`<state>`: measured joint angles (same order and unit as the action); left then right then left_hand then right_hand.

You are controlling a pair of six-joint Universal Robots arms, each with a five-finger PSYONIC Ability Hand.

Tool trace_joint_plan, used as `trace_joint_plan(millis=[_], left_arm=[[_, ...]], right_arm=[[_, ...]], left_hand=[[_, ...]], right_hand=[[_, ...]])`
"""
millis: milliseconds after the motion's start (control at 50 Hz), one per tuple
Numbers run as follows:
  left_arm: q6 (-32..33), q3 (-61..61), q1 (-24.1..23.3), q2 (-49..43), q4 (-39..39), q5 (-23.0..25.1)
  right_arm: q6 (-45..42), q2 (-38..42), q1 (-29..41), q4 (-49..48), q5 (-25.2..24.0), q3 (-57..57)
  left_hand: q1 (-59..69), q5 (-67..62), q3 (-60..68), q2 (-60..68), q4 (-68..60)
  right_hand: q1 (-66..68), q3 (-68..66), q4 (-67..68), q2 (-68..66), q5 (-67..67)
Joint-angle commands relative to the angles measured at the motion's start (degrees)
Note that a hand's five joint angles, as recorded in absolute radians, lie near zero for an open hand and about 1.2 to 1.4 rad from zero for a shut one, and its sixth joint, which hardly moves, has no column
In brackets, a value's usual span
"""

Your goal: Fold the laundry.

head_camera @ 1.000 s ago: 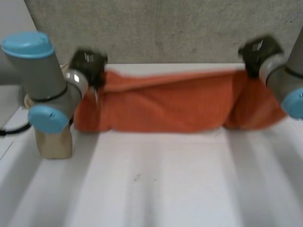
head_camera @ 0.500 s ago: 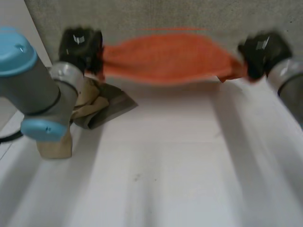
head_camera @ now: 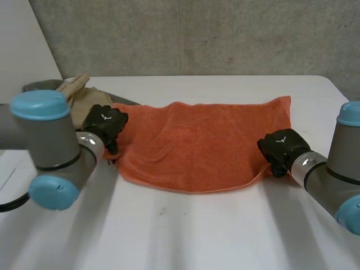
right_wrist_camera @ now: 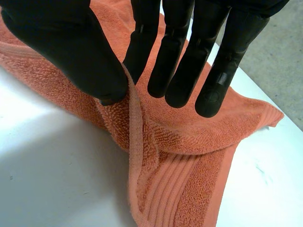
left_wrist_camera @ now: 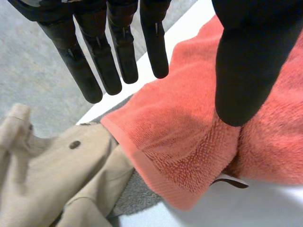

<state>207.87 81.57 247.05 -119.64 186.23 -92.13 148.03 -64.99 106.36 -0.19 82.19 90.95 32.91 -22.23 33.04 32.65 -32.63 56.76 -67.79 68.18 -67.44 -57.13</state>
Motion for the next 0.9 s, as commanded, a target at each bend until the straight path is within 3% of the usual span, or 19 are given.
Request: trace_joint_plan(millis=[20, 140, 380, 560, 900], left_arm=[[-0.27, 14.48, 0.36, 11.35, 4.04, 0.19], [-0.01, 23.54, 2.3, 15.4, 6.25, 1.16], [-0.27, 23.03, 4.67, 8.99, 7.21, 8.37], [-0.36, 15.56, 3.62, 1.26, 8.35, 8.11], [-0.71, 6.42, -0.51, -5.34, 8.62, 7.84]], right_arm=[[0.15, -0.4, -0.37, -0.16, -0.01, 0.28], [0.15, -0.23, -0.28, -0.25, -0.02, 0.46], [0.06, -0.23, 0.25, -0.25, -0.1, 1.24], [-0.03, -0.4, 0.25, -0.34, -0.1, 1.95], [-0.38, -0.4, 0.42, -0.34, -0.02, 2.65]], left_hand=[[4.04, -4.72, 3.91, 4.3, -4.33], [18.34, -19.03, 18.22, 18.61, -18.63], [-0.99, 0.31, -1.12, -0.73, 0.71], [-0.67, -0.02, -0.79, -0.4, 0.38], [1.35, -2.04, 1.22, 1.62, -1.64]], right_hand=[[23.24, -12.21, 11.82, -12.56, -12.87], [23.24, -12.21, 11.82, -12.56, -12.87], [23.24, -12.21, 11.82, -12.56, -12.87], [23.24, -12.21, 11.82, -12.56, -12.87], [23.24, -12.21, 11.82, -12.56, -12.87]])
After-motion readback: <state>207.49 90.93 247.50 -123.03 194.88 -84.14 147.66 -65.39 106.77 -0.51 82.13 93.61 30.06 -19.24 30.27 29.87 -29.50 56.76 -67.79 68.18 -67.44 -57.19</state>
